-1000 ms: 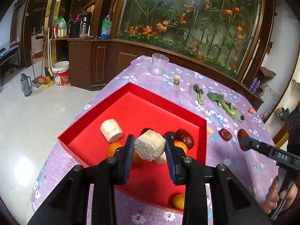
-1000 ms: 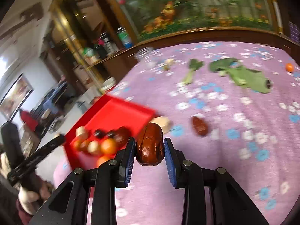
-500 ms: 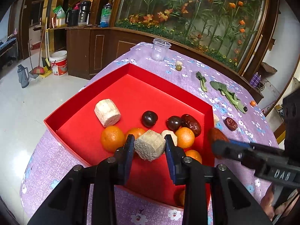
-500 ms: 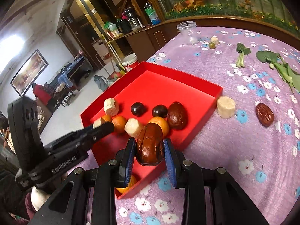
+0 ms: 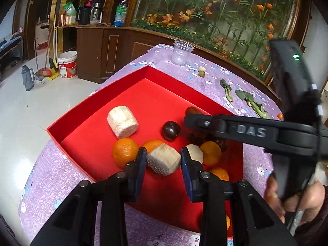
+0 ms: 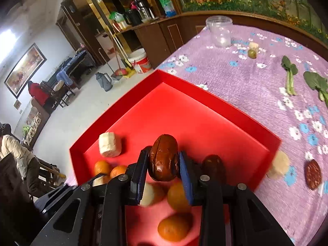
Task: Organize fruits
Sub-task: 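Carry the yam slice and red date into the red tray and release both, then move both open tools back to the last produce on the cloth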
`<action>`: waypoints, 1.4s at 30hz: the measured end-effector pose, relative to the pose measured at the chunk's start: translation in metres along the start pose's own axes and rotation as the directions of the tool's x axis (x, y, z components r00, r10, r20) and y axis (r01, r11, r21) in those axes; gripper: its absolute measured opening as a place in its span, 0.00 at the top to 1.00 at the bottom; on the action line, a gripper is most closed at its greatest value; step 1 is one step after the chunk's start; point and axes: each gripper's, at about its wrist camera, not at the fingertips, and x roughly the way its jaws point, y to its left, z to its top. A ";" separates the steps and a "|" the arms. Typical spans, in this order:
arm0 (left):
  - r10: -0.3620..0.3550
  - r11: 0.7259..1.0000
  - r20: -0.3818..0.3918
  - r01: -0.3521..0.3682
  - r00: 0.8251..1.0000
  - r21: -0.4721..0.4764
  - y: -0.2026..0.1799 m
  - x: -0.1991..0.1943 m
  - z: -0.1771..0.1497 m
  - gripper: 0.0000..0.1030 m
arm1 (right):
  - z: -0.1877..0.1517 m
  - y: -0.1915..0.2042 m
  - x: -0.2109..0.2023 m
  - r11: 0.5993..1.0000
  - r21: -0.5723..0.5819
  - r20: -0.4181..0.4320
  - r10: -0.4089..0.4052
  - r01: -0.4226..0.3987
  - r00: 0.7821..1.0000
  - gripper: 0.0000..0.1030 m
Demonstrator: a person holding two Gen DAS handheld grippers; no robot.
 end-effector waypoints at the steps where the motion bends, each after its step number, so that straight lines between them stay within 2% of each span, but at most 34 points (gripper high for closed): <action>1: 0.000 1.000 0.004 0.000 1.000 -0.002 0.001 -0.001 0.000 0.66 | 0.002 -0.001 0.004 1.000 0.006 -0.006 0.001 -0.001 1.000 0.67; 5: 0.013 1.000 0.035 -0.013 0.999 -0.007 0.004 -0.010 0.004 0.45 | 0.004 -0.002 0.011 1.000 0.030 -0.004 0.009 -0.009 1.000 0.67; 11: 0.063 0.998 0.035 -0.062 0.997 -0.027 0.010 -0.012 0.007 0.37 | 0.004 0.000 0.006 0.999 0.038 0.008 0.005 -0.005 1.000 0.61; 17: 0.112 0.993 0.038 -0.111 0.993 -0.030 0.009 -0.020 0.007 0.32 | -0.004 0.001 -0.009 0.999 0.032 0.033 -0.002 0.001 0.999 0.58; 22: 0.137 0.990 0.056 -0.138 0.989 0.002 -0.001 -0.029 0.007 0.31 | -0.013 -0.001 -0.024 0.999 0.046 0.057 0.009 -0.011 0.998 0.51; 26: 0.150 0.988 0.068 -0.152 0.986 0.024 -0.010 -0.037 0.005 0.31 | -0.020 -0.004 -0.033 0.998 0.056 0.069 0.011 -0.015 0.998 0.51; 36: 0.152 0.984 0.077 -0.158 0.985 0.079 -0.037 -0.050 0.000 0.28 | -0.046 -0.025 -0.061 0.994 0.104 0.100 0.020 -0.031 0.995 0.47; 42: 0.141 0.980 0.080 -0.151 0.987 0.130 -0.060 -0.055 -0.004 0.25 | -0.067 -0.051 -0.081 0.988 0.151 0.122 0.009 -0.027 0.992 0.45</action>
